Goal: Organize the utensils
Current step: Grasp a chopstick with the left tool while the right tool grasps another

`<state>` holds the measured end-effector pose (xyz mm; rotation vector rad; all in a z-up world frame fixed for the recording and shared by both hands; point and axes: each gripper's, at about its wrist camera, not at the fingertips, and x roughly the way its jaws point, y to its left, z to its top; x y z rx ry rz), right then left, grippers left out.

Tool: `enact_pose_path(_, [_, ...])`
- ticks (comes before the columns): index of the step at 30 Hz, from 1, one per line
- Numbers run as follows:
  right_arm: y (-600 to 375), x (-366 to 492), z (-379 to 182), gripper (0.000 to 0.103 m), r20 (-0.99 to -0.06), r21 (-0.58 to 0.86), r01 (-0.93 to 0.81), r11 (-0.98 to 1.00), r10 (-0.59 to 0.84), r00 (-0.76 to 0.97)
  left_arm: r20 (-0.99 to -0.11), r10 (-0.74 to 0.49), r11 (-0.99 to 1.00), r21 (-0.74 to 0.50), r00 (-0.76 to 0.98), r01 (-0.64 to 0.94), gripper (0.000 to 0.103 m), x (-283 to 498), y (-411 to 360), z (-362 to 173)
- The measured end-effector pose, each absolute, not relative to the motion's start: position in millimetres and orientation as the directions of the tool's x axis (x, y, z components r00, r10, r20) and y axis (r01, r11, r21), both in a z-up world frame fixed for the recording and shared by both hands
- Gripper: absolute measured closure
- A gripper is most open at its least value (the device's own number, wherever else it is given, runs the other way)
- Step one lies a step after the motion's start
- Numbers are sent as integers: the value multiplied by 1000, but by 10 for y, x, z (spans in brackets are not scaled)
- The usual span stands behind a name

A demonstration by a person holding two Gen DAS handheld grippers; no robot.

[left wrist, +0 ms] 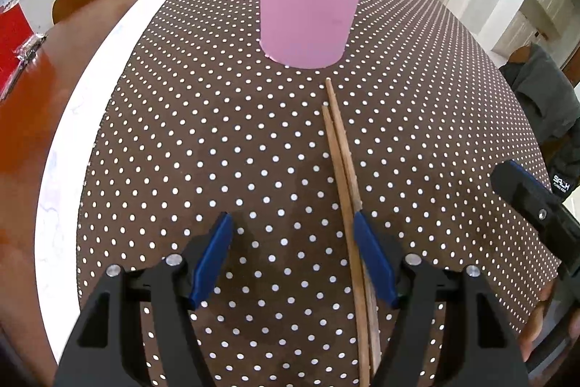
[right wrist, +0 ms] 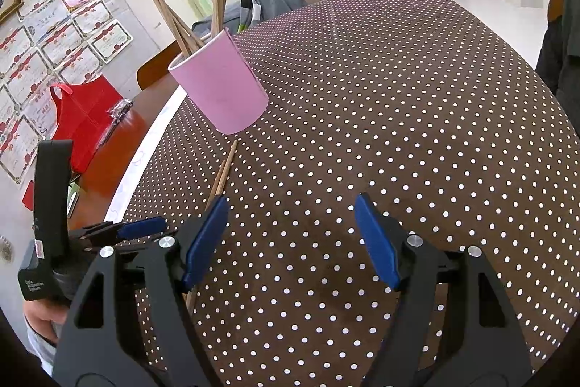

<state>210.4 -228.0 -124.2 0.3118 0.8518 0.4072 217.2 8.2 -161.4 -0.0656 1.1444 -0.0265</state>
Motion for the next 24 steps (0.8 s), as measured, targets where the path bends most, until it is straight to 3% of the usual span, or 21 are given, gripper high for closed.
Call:
enact_pose_path(11, [-2283, 2110, -1232, 31, -658, 423, -220, 879, 465, 593, -916, -20, 1000, -25, 400, -8, 35, 2267, 35, -1611])
enact_pose_path(15, [-2287, 2109, -1243, 31, -660, 427, -217, 878, 467, 588, -910, 37, 999, 44, 413, 8, 36, 2280, -103, -1627])
enact_pose_path(17, [-2292, 2103, -1239, 31, -663, 423, -216, 880, 463, 589, -910, 16, 1000, 20, 415, 7, 50, 2297, -79, -1607])
enact_pose_path(19, [-2306, 2100, -1236, 31, -663, 425, -214, 879, 464, 588, -907, 15, 1000, 16, 422, 1, 79, 2314, -50, -1578])
enact_pose_path(21, [-2317, 2096, -1232, 31, -665, 422, -215, 881, 462, 587, -909, 2, 1000, -2, 418, -8, 95, 2338, 2, -1567])
enact_pose_path(24, [-2280, 2092, -1217, 31, -673, 415, -223, 882, 462, 578, -903, -50, 998, -66, 426, -23, 98, 2371, 104, -1547])
